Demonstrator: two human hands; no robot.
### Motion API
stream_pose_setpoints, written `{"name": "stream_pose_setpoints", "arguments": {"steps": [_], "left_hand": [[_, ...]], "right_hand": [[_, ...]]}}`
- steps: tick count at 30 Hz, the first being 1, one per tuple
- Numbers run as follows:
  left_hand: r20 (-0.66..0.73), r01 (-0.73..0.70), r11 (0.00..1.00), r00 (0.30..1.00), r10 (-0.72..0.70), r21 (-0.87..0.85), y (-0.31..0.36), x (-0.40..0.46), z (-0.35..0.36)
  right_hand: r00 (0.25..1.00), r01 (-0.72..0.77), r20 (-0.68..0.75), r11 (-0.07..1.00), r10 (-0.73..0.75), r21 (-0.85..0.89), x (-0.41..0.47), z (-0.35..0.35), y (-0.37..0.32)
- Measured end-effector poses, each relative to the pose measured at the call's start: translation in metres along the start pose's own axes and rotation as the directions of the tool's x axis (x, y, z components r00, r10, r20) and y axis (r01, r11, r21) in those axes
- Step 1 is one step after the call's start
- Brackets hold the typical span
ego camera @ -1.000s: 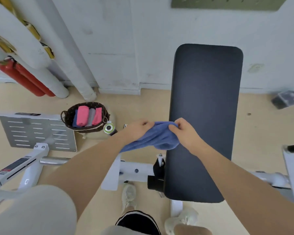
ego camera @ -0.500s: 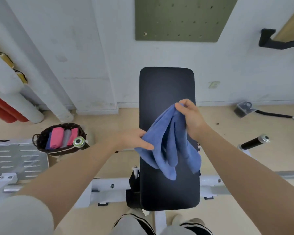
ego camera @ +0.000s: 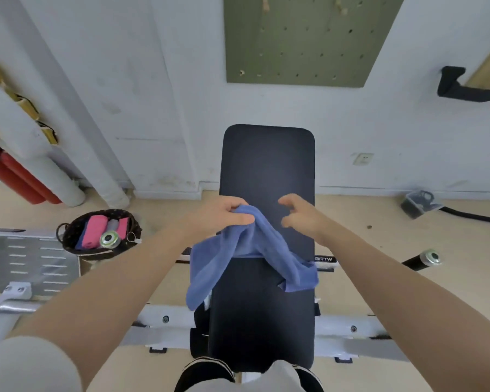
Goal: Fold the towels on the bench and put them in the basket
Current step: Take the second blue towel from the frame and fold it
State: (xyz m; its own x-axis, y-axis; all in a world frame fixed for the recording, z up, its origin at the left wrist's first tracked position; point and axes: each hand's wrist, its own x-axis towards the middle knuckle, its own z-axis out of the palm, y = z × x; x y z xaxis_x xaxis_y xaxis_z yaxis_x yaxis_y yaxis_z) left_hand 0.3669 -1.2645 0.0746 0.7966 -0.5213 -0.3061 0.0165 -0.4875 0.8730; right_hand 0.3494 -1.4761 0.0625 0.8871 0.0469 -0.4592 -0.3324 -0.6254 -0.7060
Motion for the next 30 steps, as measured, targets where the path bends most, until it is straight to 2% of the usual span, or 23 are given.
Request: {"name": "stream_pose_setpoints", "arguments": {"steps": [2, 4, 6, 8, 11, 15, 17, 20, 22, 24, 26, 28, 30], "left_hand": [[0.019, -0.018, 0.995, 1.000, 0.016, 0.101, 0.028, 0.005, 0.007], [-0.073, -0.027, 0.989, 0.997, 0.038, 0.146, 0.049, 0.015, 0.015], [-0.205, -0.075, 0.971, 0.971, 0.123, 0.225, 0.063, 0.022, 0.020], [-0.322, -0.105, 0.957, 0.927, 0.193, 0.271, 0.070, 0.026, 0.024], [-0.380, -0.108, 0.974, 0.908, 0.178, 0.199, 0.070, 0.029, 0.034], [-0.310, 0.008, 0.997, 0.951, 0.015, 0.073, 0.052, 0.025, 0.043], [-0.194, 0.053, 0.998, 0.980, -0.048, 0.021, 0.042, 0.023, 0.050], [-0.081, 0.111, 0.994, 0.991, -0.110, 0.005, 0.029, 0.029, 0.065], [-0.044, 0.147, 0.989, 0.988, -0.148, -0.030, 0.024, 0.034, 0.065], [-0.095, 0.134, 0.984, 0.985, -0.145, -0.115, 0.015, 0.039, 0.056], [-0.223, 0.062, 0.954, 0.966, -0.131, -0.293, 0.011, 0.044, 0.040], [-0.285, -0.024, 0.920, 0.954, -0.096, -0.391, 0.016, 0.049, 0.024], [-0.218, -0.074, 0.936, 0.976, -0.003, -0.343, 0.029, 0.051, 0.014]], "right_hand": [[0.975, 0.100, 0.150, 0.932, -0.161, 0.348, -0.008, -0.012, -0.022], [0.926, 0.125, 0.245, 0.846, -0.287, 0.519, -0.009, -0.023, -0.033], [0.898, 0.185, 0.261, 0.841, -0.355, 0.508, -0.009, -0.030, -0.036], [0.892, 0.274, 0.226, 0.866, -0.391, 0.418, -0.006, -0.035, -0.031], [0.876, 0.344, 0.229, 0.884, -0.424, 0.317, -0.003, -0.045, -0.023], [0.879, 0.365, 0.230, 0.899, -0.418, 0.241, -0.001, -0.052, -0.009], [0.886, 0.326, 0.194, 0.863, -0.421, 0.386, 0.003, -0.056, -0.003], [0.900, 0.188, 0.156, 0.686, -0.406, 0.702, 0.009, -0.061, -0.004], [0.899, 0.110, 0.181, 0.606, -0.400, 0.788, 0.009, -0.066, -0.007], [0.894, 0.035, 0.254, 0.620, -0.370, 0.783, 0.010, -0.069, -0.004], [0.902, -0.051, 0.339, 0.712, -0.269, 0.700, 0.011, -0.072, 0.004], [0.908, -0.108, 0.402, 0.862, -0.118, 0.495, 0.007, -0.072, 0.007], [0.900, -0.050, 0.432, 0.975, -0.050, 0.217, -0.001, -0.067, 0.001]]}}
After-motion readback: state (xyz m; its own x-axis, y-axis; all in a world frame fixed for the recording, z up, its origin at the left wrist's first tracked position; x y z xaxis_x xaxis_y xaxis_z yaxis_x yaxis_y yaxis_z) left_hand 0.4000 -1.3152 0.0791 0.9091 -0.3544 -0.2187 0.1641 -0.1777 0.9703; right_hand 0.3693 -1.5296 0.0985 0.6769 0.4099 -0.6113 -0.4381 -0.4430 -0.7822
